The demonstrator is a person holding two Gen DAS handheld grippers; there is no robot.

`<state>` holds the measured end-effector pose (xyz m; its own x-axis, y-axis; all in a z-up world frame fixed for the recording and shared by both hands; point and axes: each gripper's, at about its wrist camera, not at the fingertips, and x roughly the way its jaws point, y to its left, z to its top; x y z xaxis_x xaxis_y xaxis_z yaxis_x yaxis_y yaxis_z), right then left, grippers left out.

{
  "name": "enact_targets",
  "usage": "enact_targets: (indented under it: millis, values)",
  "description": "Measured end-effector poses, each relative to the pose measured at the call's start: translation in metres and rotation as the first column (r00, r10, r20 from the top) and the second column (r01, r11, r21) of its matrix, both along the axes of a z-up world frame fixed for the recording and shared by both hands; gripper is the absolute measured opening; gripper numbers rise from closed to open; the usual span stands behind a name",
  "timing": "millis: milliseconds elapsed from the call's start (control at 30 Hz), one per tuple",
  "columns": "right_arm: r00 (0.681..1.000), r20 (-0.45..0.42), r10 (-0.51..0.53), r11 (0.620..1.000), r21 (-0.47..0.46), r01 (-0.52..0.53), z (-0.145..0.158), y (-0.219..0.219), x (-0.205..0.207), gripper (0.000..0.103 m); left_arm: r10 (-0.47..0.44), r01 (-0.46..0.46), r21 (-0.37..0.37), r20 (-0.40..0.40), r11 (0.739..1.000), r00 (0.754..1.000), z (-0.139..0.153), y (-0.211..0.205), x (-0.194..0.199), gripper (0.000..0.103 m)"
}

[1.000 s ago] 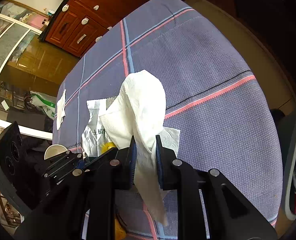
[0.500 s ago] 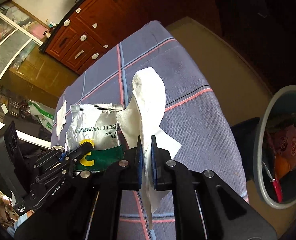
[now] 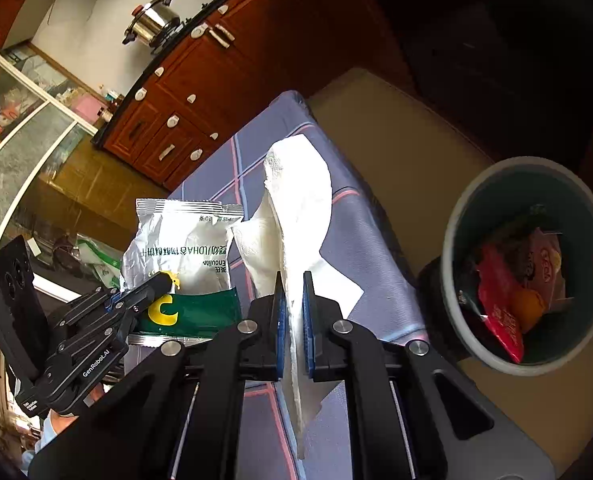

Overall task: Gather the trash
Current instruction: 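Carry the tissue and wrapper over the teal bin and open both tools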

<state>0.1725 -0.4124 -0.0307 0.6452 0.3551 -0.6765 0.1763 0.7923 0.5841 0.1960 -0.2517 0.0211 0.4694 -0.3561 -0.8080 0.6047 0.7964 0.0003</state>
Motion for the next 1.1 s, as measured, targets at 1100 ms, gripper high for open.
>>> enact_targets:
  millis: [1100]
  values:
    - [0.940,-0.172,-0.294,0.952,0.033,0.304,-0.069,-0.168,-0.075,0.009,-0.293,0.314,0.104,-0.179,0.944,0.939,-0.080,-0.226,-0.025,0.006]
